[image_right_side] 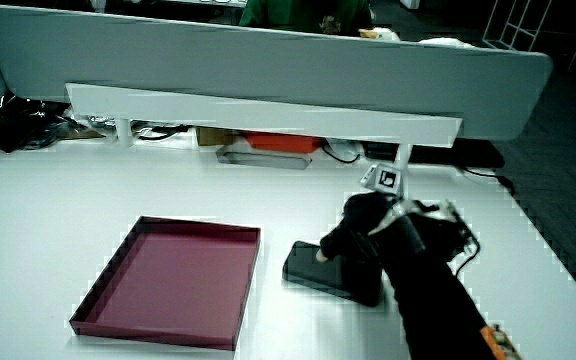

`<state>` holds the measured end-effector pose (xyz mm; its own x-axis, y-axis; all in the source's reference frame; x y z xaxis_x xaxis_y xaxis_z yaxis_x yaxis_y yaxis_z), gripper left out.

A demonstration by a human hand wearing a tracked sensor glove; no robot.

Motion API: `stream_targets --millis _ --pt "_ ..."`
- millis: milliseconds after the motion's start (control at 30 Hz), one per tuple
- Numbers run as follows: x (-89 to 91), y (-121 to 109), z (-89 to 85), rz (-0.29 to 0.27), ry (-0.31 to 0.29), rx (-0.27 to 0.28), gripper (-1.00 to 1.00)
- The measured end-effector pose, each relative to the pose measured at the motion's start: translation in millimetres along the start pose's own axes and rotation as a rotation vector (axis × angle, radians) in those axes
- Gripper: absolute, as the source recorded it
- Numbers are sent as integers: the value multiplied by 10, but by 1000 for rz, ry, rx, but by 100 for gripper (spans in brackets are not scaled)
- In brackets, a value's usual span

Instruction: Place battery on desk

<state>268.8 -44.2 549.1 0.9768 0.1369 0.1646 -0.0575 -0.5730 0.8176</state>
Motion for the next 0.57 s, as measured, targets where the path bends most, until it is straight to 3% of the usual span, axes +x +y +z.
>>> stream_targets --millis 33,67,133,167,200,267,300,400,567 --pt "133 101 26 -63 -67 52 -100" --pt "64 -30 146 -27 -18 17 -100" --pt "-9 -211 338 14 16 10 -100" --pt "37 -212 385 -28 -17 43 -100" --pt "-41 -341 485 24 6 36 -100" --pt "-36 -432 611 -22 -35 96 -100" --pt "-87 -519 685 -4 -21 99 -100" --pt "-130 -632 834 -37 -74 145 -100" --pt "-320 -786 939 -20 -121 161 -100"
